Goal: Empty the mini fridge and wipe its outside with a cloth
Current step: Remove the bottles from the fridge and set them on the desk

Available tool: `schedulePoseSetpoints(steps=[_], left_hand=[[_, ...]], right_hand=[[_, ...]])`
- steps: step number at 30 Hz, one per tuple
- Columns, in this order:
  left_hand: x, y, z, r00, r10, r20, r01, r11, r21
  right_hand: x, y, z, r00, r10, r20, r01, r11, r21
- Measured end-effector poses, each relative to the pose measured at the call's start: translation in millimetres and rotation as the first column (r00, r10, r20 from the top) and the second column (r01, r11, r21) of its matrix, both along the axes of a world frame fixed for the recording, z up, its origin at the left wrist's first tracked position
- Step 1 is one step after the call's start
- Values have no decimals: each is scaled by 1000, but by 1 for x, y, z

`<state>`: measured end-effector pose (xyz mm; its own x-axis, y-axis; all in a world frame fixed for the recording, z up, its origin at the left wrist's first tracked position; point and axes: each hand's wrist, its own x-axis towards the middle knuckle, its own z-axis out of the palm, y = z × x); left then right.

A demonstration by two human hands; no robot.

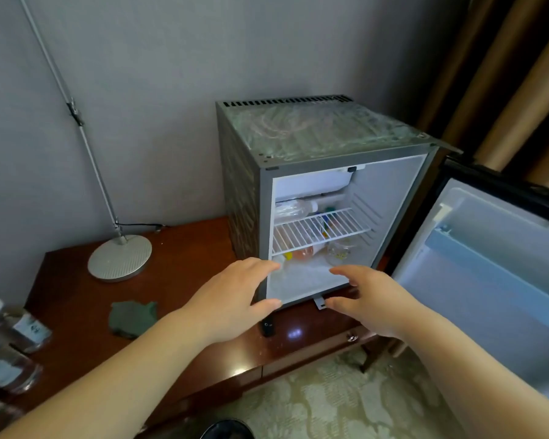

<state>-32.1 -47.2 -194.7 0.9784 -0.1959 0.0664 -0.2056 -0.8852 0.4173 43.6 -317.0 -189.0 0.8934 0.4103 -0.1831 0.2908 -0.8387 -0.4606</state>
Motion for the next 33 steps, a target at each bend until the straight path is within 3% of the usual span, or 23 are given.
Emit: schedulePoseSetpoints(steps=[10,18,26,33], left_hand=[[28,-14,-19,999,5,-46,-9,997,-75],[83,-70,-12,992,120,-49,-125,984,-125],[145,-115,-18,932,358,-64,-363,928,-85],[202,-103,-35,887,459,-53,-450,884,125]], right_hand=[[39,-3,-11,999,-31,-21,31,1000,-6],[107,-39,-7,998,11,59,-14,999,49],[160,-53,-15,998,29,52,-36,989,146],[190,-39,-35,1000,5,-15,-2,975,223]])
